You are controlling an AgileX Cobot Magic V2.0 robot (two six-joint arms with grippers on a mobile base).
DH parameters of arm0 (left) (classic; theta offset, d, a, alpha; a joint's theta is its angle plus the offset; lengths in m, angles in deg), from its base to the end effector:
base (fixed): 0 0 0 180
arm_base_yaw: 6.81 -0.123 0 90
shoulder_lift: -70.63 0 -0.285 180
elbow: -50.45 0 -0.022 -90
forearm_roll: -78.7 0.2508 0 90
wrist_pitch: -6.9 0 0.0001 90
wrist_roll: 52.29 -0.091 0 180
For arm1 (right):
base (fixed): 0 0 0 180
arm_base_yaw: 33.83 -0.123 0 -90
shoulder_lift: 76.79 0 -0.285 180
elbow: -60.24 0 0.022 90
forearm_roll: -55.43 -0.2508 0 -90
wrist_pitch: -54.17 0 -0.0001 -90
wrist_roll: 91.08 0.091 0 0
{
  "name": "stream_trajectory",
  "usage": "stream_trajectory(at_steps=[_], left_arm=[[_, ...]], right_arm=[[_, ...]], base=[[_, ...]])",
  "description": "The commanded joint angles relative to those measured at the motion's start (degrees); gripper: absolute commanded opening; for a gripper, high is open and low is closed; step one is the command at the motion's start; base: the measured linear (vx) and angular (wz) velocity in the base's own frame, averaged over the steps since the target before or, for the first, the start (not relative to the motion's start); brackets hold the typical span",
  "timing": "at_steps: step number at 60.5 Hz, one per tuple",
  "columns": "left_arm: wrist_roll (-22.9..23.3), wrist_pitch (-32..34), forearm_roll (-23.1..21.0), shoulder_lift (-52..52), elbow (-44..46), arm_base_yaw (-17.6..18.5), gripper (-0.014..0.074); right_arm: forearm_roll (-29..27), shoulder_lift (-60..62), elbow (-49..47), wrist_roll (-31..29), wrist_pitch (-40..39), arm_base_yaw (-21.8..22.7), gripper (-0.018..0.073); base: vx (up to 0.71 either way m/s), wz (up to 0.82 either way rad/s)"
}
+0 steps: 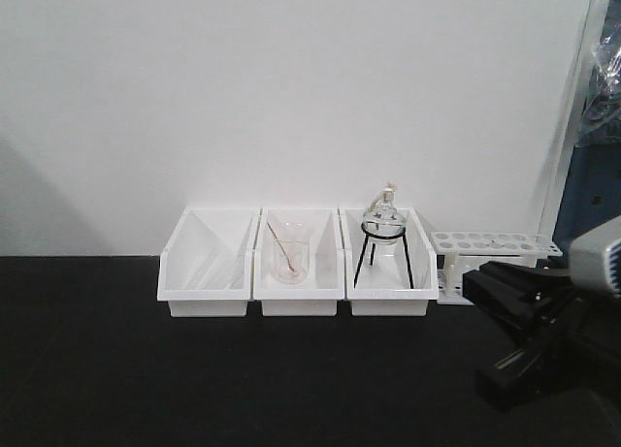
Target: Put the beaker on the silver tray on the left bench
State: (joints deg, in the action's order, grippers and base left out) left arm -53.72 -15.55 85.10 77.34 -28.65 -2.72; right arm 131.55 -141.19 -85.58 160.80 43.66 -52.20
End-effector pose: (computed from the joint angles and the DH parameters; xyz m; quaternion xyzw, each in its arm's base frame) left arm 0.0520 0.0002 0.1682 0.0682 0.8067 0.0339 0.5860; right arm 0.2011 0.0837 0.3549 -0.2020 0.7148 0.1488 0.6528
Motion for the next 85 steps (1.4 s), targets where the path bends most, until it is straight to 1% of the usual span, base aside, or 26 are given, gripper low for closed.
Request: stream_trajectory(at_steps=[1,25,29,32,34,36,38,40,41,42,44,45,46,47,49,52,54,56,58,61,64,69,72,78,81,85], left_arm=[[0.1,4.7,0.1,-0.4,-1.1,0.2,0.0001],[0.1,4.7,0.1,-0.4,-1.1,0.2,0.0001],[0.1,4.7,0.1,-0.4,-1.1,0.2,0.0001],[0.1,4.7,0.1,-0.4,-1.1,0.2,0.0001],[0.1,4.7,0.1,-0.4,-1.1,0.2,0.0001],[0.1,4.7,0.1,-0.4,-1.1,0.2,0.0001],[0.1,4.7,0.1,-0.4,-1.1,0.2,0.0001],[0.1,4.7,0.1,-0.4,-1.1,0.2,0.0001],[0.1,4.7,0.1,-0.4,-1.1,0.2,0.0001],[0.1,4.7,0.1,-0.4,-1.1,0.2,0.0001],[0.1,4.7,0.1,-0.4,-1.1,0.2,0.0001],[0.1,4.7,0.1,-0.4,-1.1,0.2,0.0001],[0.1,4.7,0.1,-0.4,-1.1,0.2,0.0001],[0.1,4.7,0.1,-0.4,-1.1,0.2,0.0001],[0.1,4.7,0.1,-0.4,-1.1,0.2,0.0001],[0.1,4.7,0.1,-0.4,-1.1,0.2,0.0001],[0.1,4.7,0.1,-0.4,-1.1,0.2,0.0001],[0.1,4.7,0.1,-0.4,-1.1,0.2,0.0001],[0.1,4.7,0.1,-0.4,-1.1,0.2,0.0001],[0.1,4.7,0.1,-0.4,-1.1,0.2,0.0001],[0.1,4.7,0.1,-0.4,-1.1,0.2,0.0001],[0.1,4.7,0.1,-0.4,-1.1,0.2,0.0001],[0.1,4.7,0.1,-0.4,-1.1,0.2,0.0001],[0.1,4.7,0.1,-0.4,-1.1,0.2,0.0001],[0.1,4.7,0.1,-0.4,-1.1,0.2,0.0001],[0.1,4.7,0.1,-0.4,-1.1,0.2,0.0001]], right_arm=[[1.7,3.3,-1.5,0.6,-0.6,0.1,-0.0014],[1.7,5.7,-1.5,0.0,-0.8,0.1,-0.0014],[-1.1,4.9,-1.5,-0.1,-0.7,0.2,-0.0014],[-6.1,4.7,-1.5,-2.1,0.2,0.2,-0.0014],[-11.4,4.3,-1.5,-5.3,1.1,0.2,-0.0014],[-18.3,4.0,-1.5,-10.3,2.2,0.2,-0.0014],[-26.1,3.6,-1.5,-17.2,3.4,0.2,-0.0014],[-36.6,3.5,-1.5,-27.3,4.9,0.1,-0.0014],[-40.3,3.5,-1.5,-31.0,5.7,0.1,-0.0014],[-45.9,3.5,-1.5,-36.8,6.9,0.1,-0.0014],[-53.3,3.5,-1.5,-44.8,8.7,0.1,-0.0014],[-58.5,3.5,-1.5,-50.7,9.6,0.1,-0.0014],[-61.9,3.6,-1.5,-54.6,10.5,0.1,-0.0014],[-66.5,3.7,-1.5,-60.2,11.3,0.1,-0.0014],[-73.3,4.2,-1.5,-67.2,12.6,0.1,-0.0014],[-80.1,5.3,-0.5,-79.2,13.5,0.2,-0.0014],[-83.4,6.8,1.3,-84.3,12.6,0.2,-0.0014],[-85.7,8.9,3.8,-87.2,10.8,0.3,-0.0014],[-86.5,11.4,6.9,-87.7,8.3,0.3,-0.0014],[-86.1,15.3,11.8,-86.6,4.0,0.3,-0.0014],[-84.9,19.1,17.9,-84.0,-0.1,1.2,-0.0014],[-82.3,25.9,26.5,-76.4,-3.7,5.6,-0.0014],[-79.8,29.6,31.5,-71.1,-3.5,9.2,-0.0014],[-74.6,37.3,38.1,-64.1,-1.0,14.3,-0.0014],[-73.2,41.8,41.0,-62.0,2.0,16.3,-0.0014],[-73.3,46.7,43.1,-60.7,7.1,17.9,-0.0014]], base=[[0.00,0.00],[0.00,0.00],[0.00,0.00],[0.00,0.00],[0.00,0.00],[0.00,0.00],[0.00,0.00],[0.00,0.00],[0.00,0.00],[0.00,0.00],[0.00,0.00],[0.00,0.00],[0.00,0.00],[0.00,0.00],[0.00,0.00],[0.00,0.00],[0.00,0.00],[0.00,0.00],[0.00,0.00],[0.00,0.00],[0.00,0.00],[0.00,0.00],[0.00,0.00],[0.00,0.00],[0.00,0.00],[0.00,0.00]])
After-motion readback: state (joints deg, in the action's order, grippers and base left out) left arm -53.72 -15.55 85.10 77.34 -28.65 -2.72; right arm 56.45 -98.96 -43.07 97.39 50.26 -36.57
